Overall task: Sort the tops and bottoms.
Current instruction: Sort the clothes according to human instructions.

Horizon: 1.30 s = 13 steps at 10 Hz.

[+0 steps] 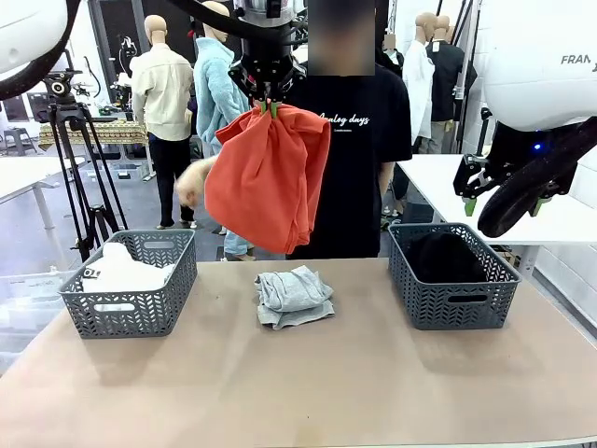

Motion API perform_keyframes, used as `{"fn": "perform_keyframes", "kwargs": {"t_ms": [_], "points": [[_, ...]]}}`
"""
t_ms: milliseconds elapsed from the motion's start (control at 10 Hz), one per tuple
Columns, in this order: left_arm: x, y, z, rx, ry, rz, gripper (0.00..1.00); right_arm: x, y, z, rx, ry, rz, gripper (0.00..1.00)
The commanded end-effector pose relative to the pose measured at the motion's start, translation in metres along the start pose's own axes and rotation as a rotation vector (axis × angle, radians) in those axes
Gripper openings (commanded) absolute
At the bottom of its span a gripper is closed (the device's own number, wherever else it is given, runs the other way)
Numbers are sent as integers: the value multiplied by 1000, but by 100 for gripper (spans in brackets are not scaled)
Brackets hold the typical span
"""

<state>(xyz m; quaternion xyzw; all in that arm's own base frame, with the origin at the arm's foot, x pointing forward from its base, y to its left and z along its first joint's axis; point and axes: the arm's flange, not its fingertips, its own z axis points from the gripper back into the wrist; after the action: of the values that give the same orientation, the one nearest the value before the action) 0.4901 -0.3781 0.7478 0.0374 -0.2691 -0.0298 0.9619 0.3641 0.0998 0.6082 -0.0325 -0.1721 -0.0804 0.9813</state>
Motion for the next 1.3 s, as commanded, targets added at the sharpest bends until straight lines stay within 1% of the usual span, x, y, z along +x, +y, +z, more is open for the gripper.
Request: {"fn": "perform_keyframes", "kwargs": {"t_ms": [0,1200], "points": [[1,3,4,9,-16,1,0,2,0,1,-17,3,4,100],[1,3,4,9,-16,1,0,2,0,1,-17,3,4,100]]}}
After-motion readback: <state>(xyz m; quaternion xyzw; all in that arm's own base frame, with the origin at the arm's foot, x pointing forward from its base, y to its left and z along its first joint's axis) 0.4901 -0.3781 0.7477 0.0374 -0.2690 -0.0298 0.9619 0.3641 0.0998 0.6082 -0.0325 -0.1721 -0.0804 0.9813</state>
